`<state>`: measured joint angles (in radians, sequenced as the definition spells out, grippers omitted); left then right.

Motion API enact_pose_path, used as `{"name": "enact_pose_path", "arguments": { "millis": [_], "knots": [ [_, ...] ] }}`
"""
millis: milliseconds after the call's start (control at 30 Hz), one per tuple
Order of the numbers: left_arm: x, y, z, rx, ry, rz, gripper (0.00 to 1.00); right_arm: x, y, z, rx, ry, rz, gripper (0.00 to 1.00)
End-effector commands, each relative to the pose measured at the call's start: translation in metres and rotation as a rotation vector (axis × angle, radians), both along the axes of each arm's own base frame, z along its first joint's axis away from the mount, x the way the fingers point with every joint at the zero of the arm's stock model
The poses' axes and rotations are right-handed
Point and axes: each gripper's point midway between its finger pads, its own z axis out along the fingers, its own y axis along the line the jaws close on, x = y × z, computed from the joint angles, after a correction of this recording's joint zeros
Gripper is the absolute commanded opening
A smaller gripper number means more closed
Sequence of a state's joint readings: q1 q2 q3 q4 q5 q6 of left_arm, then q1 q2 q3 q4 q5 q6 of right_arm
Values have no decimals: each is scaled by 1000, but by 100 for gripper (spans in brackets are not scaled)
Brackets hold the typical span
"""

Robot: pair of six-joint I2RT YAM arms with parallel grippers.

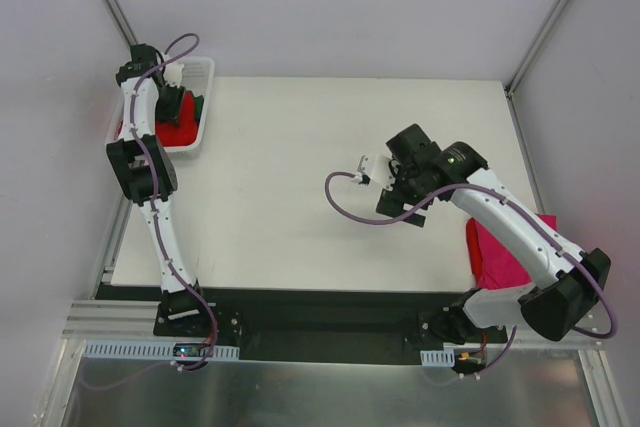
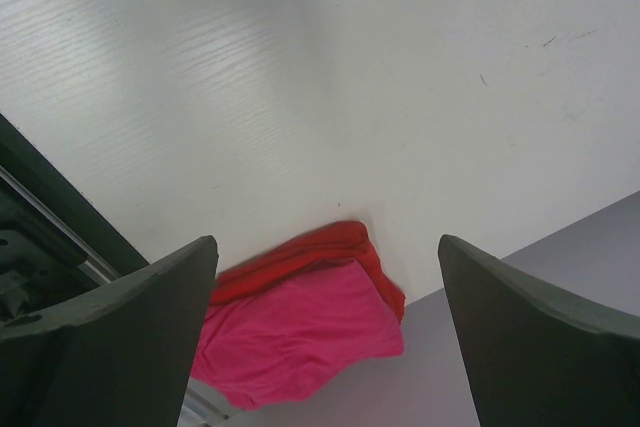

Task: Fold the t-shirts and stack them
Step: Grab crumpled tshirt from bin with the left arm

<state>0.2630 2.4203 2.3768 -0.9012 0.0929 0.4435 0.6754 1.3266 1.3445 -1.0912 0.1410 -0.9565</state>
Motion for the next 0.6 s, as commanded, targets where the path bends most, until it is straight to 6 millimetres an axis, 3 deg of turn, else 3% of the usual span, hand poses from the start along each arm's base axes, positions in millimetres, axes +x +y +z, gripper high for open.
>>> {"name": "enact_pose_path", "arguments": {
  "millis": [0, 33, 67, 200, 300, 400, 433, 500, 533, 567],
  "knots": [
    [9, 5, 31, 24, -78, 19, 29, -3, 1, 4, 13, 21, -8, 96],
    [9, 3, 35, 23, -84, 21, 18, -2, 2, 4, 13, 21, -8, 96],
    [7, 2, 34, 20, -78, 19, 0, -2, 3, 3, 15, 22, -7, 96],
    [8, 0, 45, 20, -102, 22, 0, 1, 5, 5, 14, 20, -5, 96],
    [10, -7, 75, 39, -161, 3, 0, 4, 7, 6, 15, 15, -3, 96],
    [6, -15, 131, 99, -267, -40, 0, 5, 8, 7, 20, 12, 0, 96],
    [0, -16, 165, 124, -335, -38, 0, 5, 8, 8, 18, 11, 4, 96],
    [-7, -16, 203, 158, -415, -45, 0, 6, 9, 8, 18, 7, 5, 96],
    [-16, -18, 240, 191, -494, -50, 0, 6, 9, 8, 17, 7, 7, 96],
    [-21, -21, 257, 204, -533, -60, 0, 7, 8, 8, 14, 5, 8, 96]
  ]
}}
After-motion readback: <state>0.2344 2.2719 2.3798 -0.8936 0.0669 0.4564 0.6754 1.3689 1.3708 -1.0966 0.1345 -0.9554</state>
